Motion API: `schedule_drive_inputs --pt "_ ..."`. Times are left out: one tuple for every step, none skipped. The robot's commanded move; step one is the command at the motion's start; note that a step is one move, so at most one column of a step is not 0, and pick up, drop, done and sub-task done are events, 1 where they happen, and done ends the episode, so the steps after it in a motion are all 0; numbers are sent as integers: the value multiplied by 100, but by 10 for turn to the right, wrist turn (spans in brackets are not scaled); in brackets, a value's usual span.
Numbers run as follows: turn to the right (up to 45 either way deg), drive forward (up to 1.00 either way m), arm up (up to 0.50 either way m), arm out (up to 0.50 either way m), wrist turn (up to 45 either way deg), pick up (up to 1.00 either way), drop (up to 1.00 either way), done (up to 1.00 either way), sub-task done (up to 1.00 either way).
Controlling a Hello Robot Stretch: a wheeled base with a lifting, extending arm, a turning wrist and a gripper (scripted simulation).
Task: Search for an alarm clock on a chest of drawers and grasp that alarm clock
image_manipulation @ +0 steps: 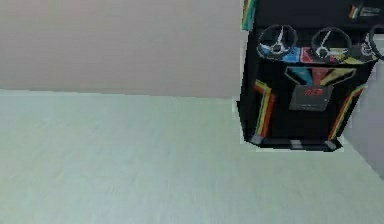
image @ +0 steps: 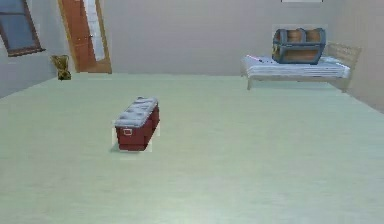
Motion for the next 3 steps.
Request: schedule_drive_inputs --pt "0 35 0 0 0 0 0 0 0" --pt "-360 0 0 0 0 0 0 0 0" --pt "0 45 0 0 0 0 0 0 0"
